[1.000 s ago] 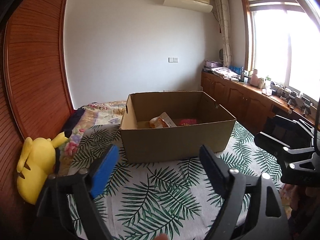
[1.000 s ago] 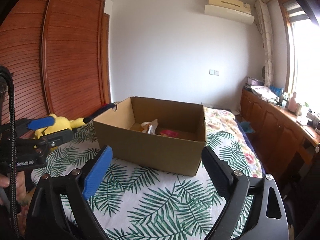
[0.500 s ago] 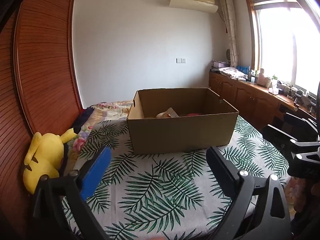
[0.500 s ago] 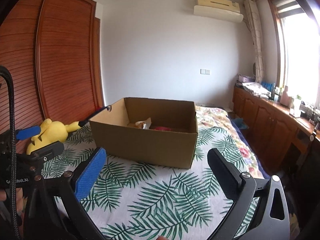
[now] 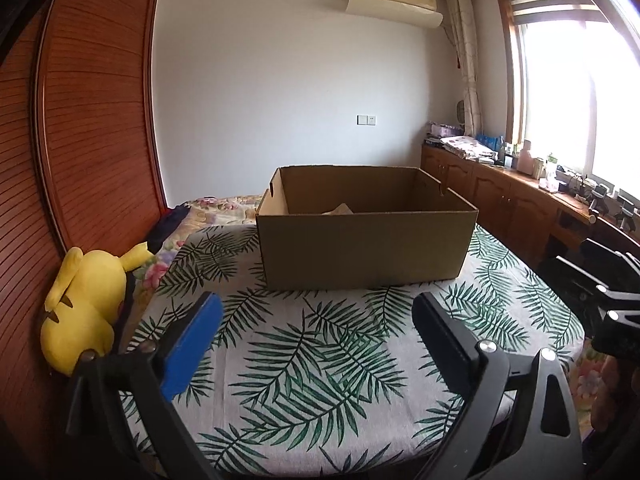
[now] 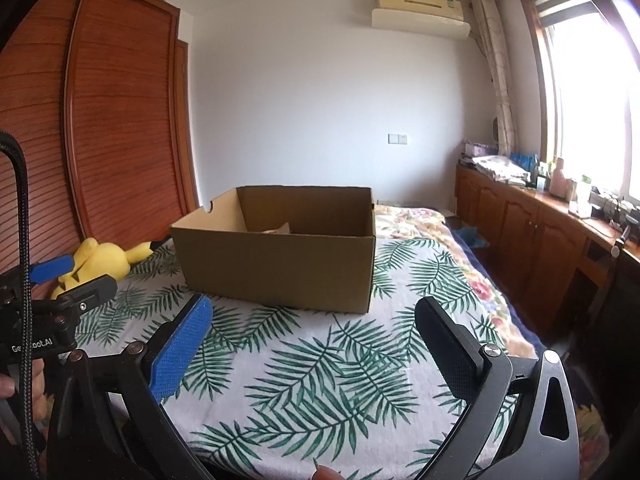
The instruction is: Organize snacks
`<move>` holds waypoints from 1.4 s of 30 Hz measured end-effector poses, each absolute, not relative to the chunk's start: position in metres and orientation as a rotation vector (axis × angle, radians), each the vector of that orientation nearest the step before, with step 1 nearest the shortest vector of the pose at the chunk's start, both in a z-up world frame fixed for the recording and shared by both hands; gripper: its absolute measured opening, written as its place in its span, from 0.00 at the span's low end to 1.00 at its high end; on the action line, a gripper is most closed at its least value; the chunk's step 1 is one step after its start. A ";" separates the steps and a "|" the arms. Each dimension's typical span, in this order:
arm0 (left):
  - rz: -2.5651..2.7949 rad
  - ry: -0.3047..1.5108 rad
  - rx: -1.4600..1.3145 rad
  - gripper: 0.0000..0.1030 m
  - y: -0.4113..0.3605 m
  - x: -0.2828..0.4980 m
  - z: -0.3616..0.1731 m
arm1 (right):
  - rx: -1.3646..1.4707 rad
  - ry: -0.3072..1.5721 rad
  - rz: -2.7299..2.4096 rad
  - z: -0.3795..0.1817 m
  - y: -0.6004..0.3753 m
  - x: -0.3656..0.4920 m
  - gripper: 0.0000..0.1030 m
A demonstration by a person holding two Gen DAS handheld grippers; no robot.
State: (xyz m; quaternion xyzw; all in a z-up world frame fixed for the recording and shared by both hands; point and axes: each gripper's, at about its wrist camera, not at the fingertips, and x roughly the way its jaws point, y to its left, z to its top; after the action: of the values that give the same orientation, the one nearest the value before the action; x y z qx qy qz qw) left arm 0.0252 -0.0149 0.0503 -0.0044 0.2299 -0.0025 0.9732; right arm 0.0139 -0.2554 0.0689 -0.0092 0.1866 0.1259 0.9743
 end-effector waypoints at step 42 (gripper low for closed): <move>-0.013 0.469 -0.004 0.94 -0.016 0.023 0.049 | -0.015 0.388 0.250 0.061 -0.258 0.015 0.98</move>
State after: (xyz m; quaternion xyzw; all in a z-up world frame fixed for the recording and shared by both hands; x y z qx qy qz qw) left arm 0.0232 -0.0163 0.0487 -0.0020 0.2325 -0.0063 0.9726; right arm 0.0147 -0.2585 0.0611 -0.0073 0.1923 0.1241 0.9734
